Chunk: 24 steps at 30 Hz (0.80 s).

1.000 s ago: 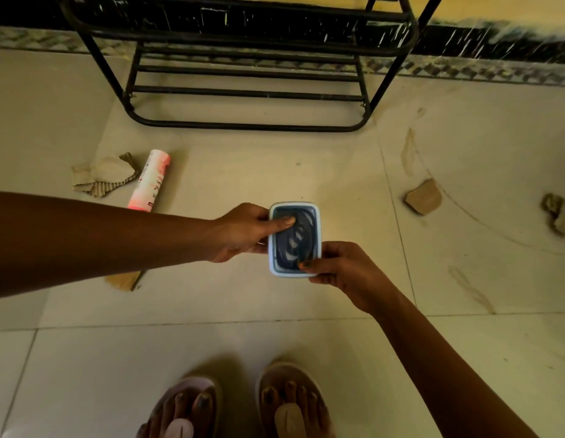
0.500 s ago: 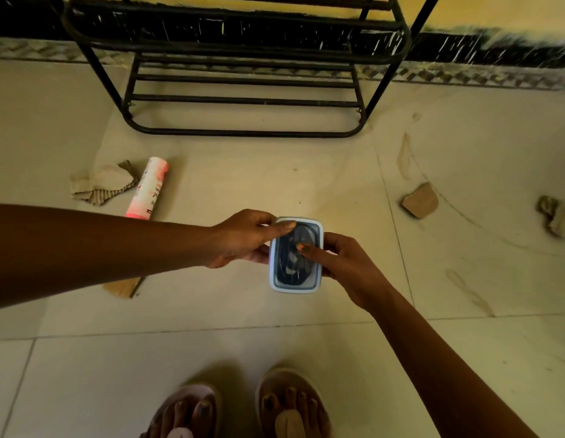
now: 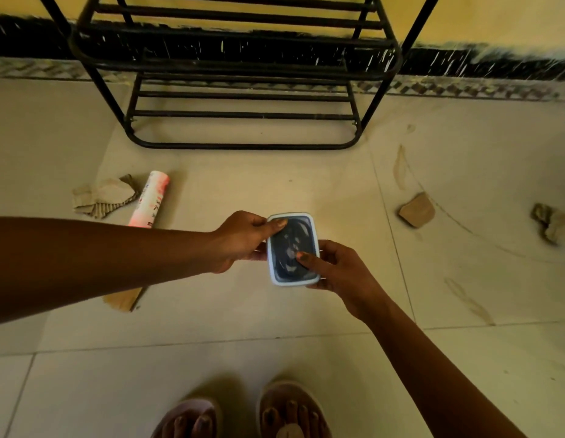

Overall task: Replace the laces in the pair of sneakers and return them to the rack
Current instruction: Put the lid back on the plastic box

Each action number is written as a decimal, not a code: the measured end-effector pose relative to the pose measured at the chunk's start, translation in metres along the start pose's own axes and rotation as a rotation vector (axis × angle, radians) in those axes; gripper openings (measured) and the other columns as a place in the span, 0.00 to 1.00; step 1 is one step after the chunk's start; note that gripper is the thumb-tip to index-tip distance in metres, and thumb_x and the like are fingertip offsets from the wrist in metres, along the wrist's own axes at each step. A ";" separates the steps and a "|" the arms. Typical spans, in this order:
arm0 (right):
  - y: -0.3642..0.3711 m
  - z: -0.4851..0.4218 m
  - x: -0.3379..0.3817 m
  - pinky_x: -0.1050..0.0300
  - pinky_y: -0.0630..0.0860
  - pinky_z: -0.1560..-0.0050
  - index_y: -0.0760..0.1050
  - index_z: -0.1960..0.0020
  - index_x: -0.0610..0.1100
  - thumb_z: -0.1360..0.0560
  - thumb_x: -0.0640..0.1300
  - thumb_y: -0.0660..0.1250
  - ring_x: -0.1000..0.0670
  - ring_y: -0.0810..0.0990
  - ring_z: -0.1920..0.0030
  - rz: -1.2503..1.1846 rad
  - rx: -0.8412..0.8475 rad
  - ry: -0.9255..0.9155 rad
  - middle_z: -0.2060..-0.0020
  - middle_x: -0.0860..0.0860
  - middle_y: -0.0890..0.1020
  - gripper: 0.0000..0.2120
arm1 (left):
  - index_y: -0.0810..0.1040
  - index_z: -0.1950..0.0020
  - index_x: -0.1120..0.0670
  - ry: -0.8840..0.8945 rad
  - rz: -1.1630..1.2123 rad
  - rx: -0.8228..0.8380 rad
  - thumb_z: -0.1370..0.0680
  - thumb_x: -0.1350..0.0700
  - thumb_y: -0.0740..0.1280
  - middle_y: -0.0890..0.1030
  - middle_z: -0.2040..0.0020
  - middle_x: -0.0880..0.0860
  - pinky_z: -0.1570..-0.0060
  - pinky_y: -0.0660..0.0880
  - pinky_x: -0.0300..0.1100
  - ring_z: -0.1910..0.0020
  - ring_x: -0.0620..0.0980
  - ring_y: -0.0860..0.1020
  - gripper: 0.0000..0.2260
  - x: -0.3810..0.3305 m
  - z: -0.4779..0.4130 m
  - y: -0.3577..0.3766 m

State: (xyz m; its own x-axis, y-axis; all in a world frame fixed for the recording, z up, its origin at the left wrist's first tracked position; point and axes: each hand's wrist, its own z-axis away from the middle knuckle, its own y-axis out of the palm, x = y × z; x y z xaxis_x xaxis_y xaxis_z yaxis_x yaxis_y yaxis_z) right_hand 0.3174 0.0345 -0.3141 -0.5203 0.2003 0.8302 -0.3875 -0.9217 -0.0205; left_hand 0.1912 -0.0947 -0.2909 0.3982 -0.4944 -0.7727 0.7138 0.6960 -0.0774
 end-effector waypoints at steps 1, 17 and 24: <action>0.000 0.001 0.000 0.60 0.80 0.61 0.77 0.45 0.42 0.29 0.46 0.71 0.48 0.84 0.56 -0.005 -0.003 -0.016 0.53 0.44 0.83 0.15 | 0.78 0.48 0.61 0.019 0.003 -0.022 0.24 0.53 0.67 0.82 0.52 0.57 0.58 0.81 0.40 0.57 0.49 0.82 0.12 -0.004 0.000 -0.002; -0.017 -0.013 0.099 0.63 0.78 0.67 0.79 0.45 0.46 0.26 0.46 0.68 0.53 0.82 0.66 0.118 -0.351 -0.365 0.63 0.50 0.83 0.10 | 0.50 0.25 0.42 0.626 -0.459 -0.245 0.28 0.54 0.73 0.73 0.32 0.47 0.50 0.79 0.38 0.59 0.39 0.81 0.40 -0.059 0.006 0.018; -0.035 -0.061 0.198 0.58 0.78 0.67 0.79 0.47 0.39 0.22 0.38 0.64 0.48 0.79 0.67 0.058 -0.332 -0.442 0.64 0.43 0.82 0.07 | 0.55 0.24 0.45 0.817 -0.609 -0.488 0.26 0.44 0.68 0.80 0.41 0.46 0.58 0.75 0.38 0.60 0.45 0.80 0.34 -0.148 -0.032 -0.002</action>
State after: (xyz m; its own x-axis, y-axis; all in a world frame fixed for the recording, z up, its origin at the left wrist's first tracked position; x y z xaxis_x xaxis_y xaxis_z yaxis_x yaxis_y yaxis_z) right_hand 0.1815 0.1263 -0.1827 -0.2064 -0.0723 0.9758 -0.6240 -0.7585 -0.1881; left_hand 0.1124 -0.0059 -0.1964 -0.5633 -0.4564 -0.6887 0.2877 0.6730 -0.6814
